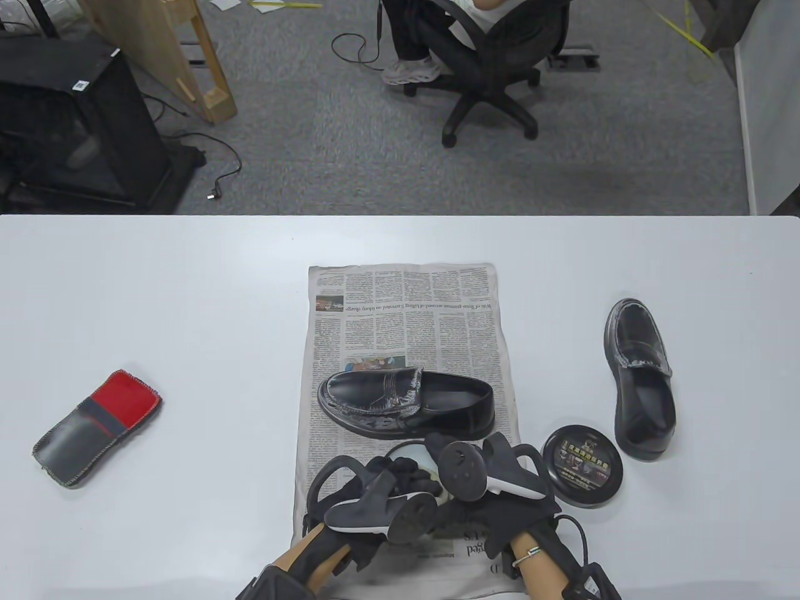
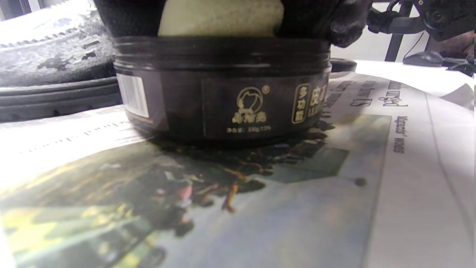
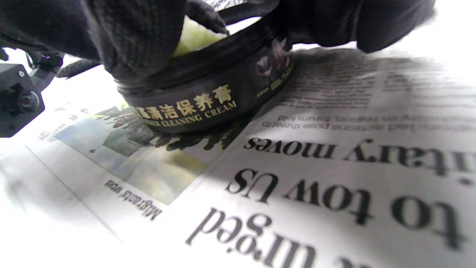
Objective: Dip and apply leather care cream with polishing sponge on shoes
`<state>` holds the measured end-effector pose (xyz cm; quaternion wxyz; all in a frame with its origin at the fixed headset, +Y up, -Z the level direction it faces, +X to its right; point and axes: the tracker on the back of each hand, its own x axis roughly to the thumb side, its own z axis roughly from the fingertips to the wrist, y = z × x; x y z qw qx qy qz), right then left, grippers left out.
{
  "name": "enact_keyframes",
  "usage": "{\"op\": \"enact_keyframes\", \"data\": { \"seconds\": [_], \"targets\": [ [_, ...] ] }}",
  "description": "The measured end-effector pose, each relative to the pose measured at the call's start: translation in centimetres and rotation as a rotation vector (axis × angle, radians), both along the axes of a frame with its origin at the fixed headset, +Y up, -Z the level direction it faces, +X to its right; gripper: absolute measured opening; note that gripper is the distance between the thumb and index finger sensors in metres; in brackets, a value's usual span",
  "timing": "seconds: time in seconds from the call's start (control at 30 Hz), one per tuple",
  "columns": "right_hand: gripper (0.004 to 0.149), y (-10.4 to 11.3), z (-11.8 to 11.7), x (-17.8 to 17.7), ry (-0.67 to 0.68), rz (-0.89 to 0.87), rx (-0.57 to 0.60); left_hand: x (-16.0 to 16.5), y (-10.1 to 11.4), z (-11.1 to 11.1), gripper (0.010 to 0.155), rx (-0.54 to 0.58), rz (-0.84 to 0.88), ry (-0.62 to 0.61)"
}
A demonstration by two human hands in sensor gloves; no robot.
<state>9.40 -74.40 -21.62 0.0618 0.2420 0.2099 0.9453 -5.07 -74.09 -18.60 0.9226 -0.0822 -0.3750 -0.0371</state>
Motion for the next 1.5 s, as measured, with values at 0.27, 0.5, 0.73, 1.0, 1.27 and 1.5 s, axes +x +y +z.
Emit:
{"op": "enact_keyframes", "data": {
  "seconds": [0.27,0.5,0.73,1.0,1.27,1.5],
  "targets": [
    [0.088,4.3,0.5,2.5,-0.097,-0.176,0.186,-3.3,4.3,-0.5,0.05,0.03,0.178,0.078],
    [0.074,2.9,-0.8,1.5,-0.223,0.131,0.526,-9.1,6.1,-4.0,0.054,0.262,0.311,0.508],
    [0.062,1.1,-1.8,-0.1,-0.202,0.308,0.616,-10.1,1.8,-7.5,0.061,0.086,0.154,0.554],
    [0.051,0.6,-2.7,-1.8,-0.129,0.452,0.841,-8.3,0.2,-9.0,0.07,0.087,-0.088,0.599],
    [0.045,0.3,-3.0,-1.9,-0.114,0.471,0.926,-11.0,-0.2,-7.6,0.061,0.152,-0.174,0.621],
    [0.044,0.7,-3.3,-1.2,-0.113,0.371,0.883,-11.6,-0.3,-4.7,0.06,0.141,-0.096,0.512]
  ]
}}
